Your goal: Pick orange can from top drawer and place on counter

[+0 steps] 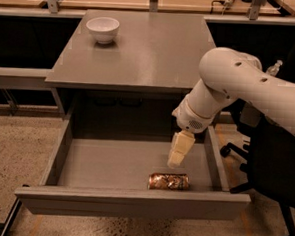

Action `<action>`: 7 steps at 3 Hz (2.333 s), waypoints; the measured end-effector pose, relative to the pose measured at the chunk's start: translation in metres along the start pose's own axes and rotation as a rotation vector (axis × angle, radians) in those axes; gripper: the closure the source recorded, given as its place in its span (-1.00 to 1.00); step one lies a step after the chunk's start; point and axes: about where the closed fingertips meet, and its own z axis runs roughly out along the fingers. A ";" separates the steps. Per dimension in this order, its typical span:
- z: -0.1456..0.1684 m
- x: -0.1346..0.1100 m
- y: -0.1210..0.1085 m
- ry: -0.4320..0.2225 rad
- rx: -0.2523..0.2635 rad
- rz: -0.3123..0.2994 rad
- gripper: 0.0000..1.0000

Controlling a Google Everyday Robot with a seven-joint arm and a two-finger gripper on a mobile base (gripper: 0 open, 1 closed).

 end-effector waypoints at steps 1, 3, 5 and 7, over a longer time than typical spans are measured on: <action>0.034 0.008 0.000 -0.027 -0.034 0.017 -1.00; 0.091 0.028 0.009 -0.071 -0.069 0.087 -1.00; 0.120 0.042 0.029 -0.068 -0.085 0.155 -1.00; 0.123 0.052 0.041 -0.060 -0.081 0.212 -0.19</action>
Offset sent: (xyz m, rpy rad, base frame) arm -0.0045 0.0063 -0.1045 0.1052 0.1087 -0.0443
